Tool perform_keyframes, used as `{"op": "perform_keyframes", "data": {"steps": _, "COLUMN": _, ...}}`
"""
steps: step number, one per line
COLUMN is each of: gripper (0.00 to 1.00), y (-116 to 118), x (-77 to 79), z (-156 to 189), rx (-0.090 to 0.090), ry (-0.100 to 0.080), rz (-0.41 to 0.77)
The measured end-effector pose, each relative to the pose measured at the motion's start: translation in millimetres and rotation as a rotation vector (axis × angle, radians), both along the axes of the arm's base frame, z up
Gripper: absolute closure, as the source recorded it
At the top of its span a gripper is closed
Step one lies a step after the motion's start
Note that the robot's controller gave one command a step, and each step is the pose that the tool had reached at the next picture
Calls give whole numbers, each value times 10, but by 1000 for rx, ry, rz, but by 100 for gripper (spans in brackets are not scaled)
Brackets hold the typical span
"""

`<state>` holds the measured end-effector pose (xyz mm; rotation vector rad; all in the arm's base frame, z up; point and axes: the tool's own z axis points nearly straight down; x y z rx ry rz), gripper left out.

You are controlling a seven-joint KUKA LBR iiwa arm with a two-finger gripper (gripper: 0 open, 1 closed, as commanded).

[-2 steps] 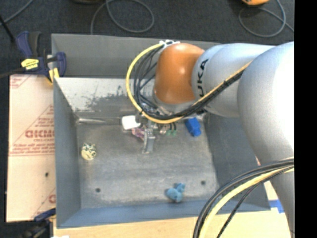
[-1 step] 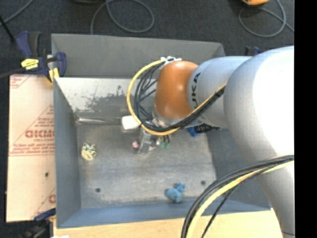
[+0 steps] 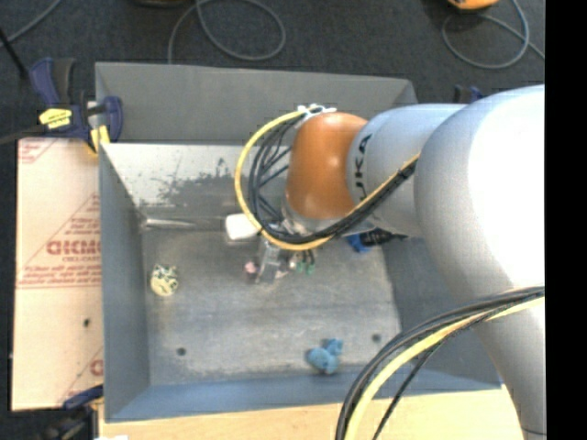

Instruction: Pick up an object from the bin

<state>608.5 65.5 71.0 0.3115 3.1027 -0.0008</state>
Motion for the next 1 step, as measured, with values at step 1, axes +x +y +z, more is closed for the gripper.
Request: {"op": "perform_keyframes", "data": {"steps": 1, "gripper": 100, "y": 23, "x": -8, "z": 321, "rx": 0, "ry": 10, "rz": -13}}
